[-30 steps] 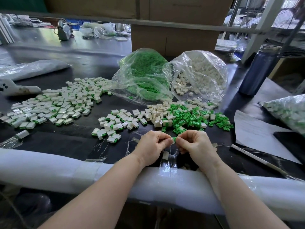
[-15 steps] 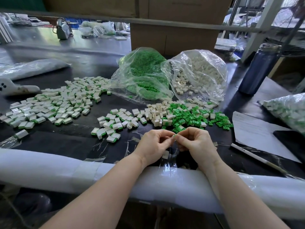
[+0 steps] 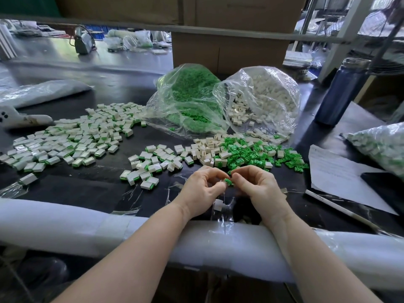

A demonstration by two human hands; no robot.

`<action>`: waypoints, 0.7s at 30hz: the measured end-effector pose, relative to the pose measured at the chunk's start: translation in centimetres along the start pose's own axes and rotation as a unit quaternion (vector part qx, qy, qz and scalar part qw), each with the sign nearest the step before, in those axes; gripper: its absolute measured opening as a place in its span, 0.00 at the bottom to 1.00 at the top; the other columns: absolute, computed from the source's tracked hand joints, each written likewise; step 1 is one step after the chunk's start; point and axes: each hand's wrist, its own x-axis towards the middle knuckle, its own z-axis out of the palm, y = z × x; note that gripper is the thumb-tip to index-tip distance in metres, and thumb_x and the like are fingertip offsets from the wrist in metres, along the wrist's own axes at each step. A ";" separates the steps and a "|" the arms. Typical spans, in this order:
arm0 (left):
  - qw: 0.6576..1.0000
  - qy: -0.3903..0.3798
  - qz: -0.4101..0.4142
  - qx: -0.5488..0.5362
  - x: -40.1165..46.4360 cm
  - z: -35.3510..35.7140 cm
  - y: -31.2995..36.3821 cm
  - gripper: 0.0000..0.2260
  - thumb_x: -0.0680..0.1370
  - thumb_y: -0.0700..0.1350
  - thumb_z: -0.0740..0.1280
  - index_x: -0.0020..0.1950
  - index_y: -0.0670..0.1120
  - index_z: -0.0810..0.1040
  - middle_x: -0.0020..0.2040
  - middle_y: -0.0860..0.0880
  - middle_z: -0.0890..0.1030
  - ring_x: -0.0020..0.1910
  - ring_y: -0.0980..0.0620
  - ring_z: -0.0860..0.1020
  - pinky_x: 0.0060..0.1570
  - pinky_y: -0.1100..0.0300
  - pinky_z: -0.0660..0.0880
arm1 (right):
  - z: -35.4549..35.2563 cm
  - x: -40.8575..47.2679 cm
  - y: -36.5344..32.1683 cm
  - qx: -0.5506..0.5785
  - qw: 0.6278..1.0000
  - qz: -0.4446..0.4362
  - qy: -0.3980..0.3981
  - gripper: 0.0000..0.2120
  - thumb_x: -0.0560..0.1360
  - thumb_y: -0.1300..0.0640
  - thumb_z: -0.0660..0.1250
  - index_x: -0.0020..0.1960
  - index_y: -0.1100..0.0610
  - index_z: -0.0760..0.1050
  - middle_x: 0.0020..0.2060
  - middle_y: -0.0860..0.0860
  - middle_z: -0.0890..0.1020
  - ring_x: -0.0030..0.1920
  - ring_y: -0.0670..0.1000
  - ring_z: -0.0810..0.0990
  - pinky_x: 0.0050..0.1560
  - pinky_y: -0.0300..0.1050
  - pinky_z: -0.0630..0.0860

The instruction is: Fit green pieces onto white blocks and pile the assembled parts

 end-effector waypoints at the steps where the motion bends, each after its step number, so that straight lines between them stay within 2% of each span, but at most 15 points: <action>1: 1.000 -0.006 0.004 0.000 0.0 0.0 0.0 0.08 0.75 0.37 0.66 0.43 0.51 0.78 0.48 0.49 0.75 0.42 0.52 0.75 0.46 0.64 0.74 | 0.1 0.0 0.0 0.004 1.000 0.007 -0.015 0.03 0.75 0.60 0.67 0.44 0.55 0.79 0.38 0.52 0.83 0.40 0.53 0.83 0.41 0.44 0.80; 3: 1.000 -0.021 0.010 0.008 -0.1 -0.1 0.0 0.07 0.75 0.38 0.67 0.45 0.51 0.78 0.52 0.50 0.71 0.45 0.55 0.73 0.49 0.66 0.73 | 0.4 0.0 0.0 -0.015 0.998 0.018 -0.053 0.07 0.76 0.55 0.64 0.46 0.56 0.79 0.39 0.51 0.83 0.41 0.50 0.83 0.41 0.40 0.79; 5: 0.999 -0.034 0.012 0.009 -0.1 -0.1 0.0 0.06 0.75 0.39 0.68 0.46 0.51 0.78 0.54 0.49 0.68 0.48 0.55 0.73 0.54 0.64 0.72 | 0.5 0.1 -0.2 -0.047 0.995 0.020 -0.087 0.13 0.74 0.48 0.62 0.47 0.55 0.80 0.37 0.47 0.82 0.41 0.46 0.81 0.41 0.37 0.78; 7: 0.999 -0.044 0.010 0.008 -0.2 0.0 0.1 0.05 0.75 0.40 0.68 0.45 0.50 0.79 0.56 0.49 0.67 0.53 0.53 0.72 0.60 0.61 0.71 | 0.5 0.0 -0.4 -0.060 0.992 0.018 -0.111 0.15 0.71 0.46 0.61 0.45 0.55 0.81 0.34 0.46 0.82 0.38 0.43 0.80 0.39 0.35 0.76; 10: 0.998 -0.053 0.012 0.021 -0.3 0.0 0.1 0.06 0.75 0.39 0.68 0.44 0.50 0.79 0.56 0.49 0.67 0.56 0.54 0.72 0.64 0.57 0.69 | 0.4 0.0 -0.3 -0.052 0.992 0.029 -0.116 0.13 0.71 0.48 0.63 0.43 0.56 0.81 0.31 0.48 0.81 0.34 0.44 0.79 0.36 0.34 0.74; 14: 0.997 -0.064 0.014 0.043 -0.2 0.1 0.0 0.06 0.75 0.38 0.67 0.48 0.47 0.79 0.57 0.48 0.67 0.58 0.51 0.72 0.63 0.54 0.70 | 0.3 0.1 -0.2 -0.046 0.993 0.027 -0.103 0.09 0.76 0.58 0.64 0.40 0.57 0.82 0.30 0.54 0.78 0.30 0.44 0.73 0.31 0.34 0.71; 21: 0.995 -0.070 0.018 0.072 -0.2 0.2 -0.1 0.07 0.74 0.39 0.67 0.47 0.51 0.78 0.55 0.52 0.68 0.54 0.49 0.74 0.59 0.52 0.72 | 0.3 -0.1 -0.3 -0.065 0.993 0.018 -0.092 0.11 0.76 0.61 0.64 0.37 0.56 0.82 0.30 0.56 0.76 0.27 0.43 0.70 0.28 0.33 0.69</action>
